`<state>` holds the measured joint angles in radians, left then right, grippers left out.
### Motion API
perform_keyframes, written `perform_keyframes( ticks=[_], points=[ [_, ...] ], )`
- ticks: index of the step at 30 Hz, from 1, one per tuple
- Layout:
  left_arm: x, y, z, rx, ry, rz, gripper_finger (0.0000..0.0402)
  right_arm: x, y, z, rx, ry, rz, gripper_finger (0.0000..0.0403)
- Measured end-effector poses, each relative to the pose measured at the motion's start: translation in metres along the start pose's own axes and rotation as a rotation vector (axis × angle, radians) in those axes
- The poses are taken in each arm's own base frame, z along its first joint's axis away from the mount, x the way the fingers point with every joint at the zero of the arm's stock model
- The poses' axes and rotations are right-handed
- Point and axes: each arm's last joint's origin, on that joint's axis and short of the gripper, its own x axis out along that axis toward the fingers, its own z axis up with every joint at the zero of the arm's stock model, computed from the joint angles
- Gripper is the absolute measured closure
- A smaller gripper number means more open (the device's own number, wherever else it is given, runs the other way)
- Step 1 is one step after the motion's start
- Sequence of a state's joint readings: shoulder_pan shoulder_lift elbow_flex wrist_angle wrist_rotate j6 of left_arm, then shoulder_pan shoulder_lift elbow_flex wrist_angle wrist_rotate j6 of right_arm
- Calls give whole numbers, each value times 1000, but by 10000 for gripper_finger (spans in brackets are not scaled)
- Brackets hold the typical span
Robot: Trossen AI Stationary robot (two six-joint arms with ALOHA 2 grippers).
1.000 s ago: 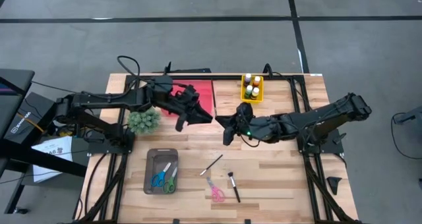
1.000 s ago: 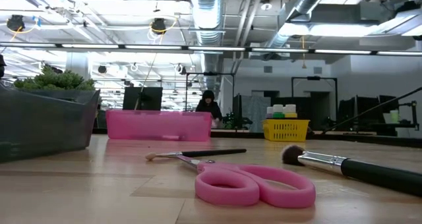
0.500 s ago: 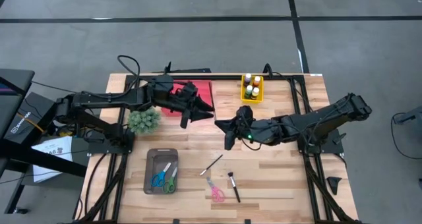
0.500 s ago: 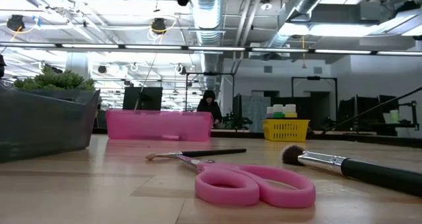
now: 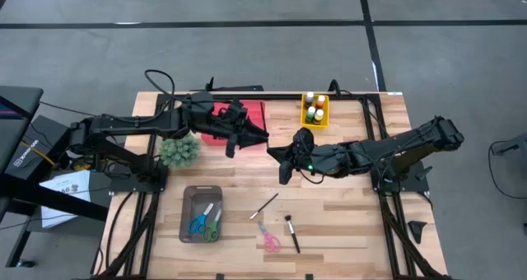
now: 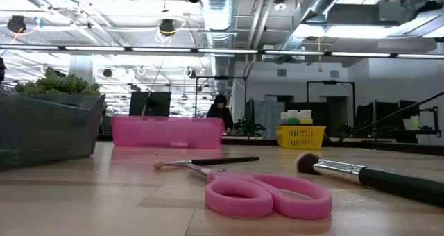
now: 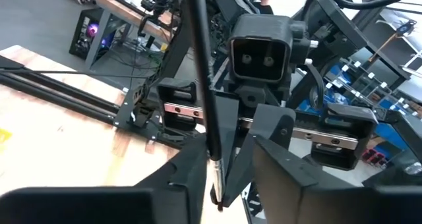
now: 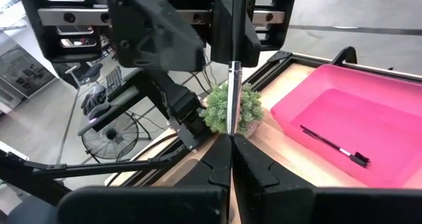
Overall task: Pick & Place Paint Supplies
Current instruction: Put the foundation brush into the red bin
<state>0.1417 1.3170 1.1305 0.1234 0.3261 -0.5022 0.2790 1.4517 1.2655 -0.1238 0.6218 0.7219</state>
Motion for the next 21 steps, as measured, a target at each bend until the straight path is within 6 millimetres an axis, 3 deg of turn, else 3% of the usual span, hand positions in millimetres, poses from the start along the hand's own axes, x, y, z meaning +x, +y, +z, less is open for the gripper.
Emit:
perform_keyframes(
  ticks=[7,15,21],
  points=[
    [0,1,0,-6,-19,35,387,0,0,0,-1,2,-1,403],
    [0,1,1,-5,-20,35,395,0,0,0,3,-1,-2,395],
    [-1,3,1,20,-18,49,395,0,0,0,38,-2,-3,341]
  ],
)
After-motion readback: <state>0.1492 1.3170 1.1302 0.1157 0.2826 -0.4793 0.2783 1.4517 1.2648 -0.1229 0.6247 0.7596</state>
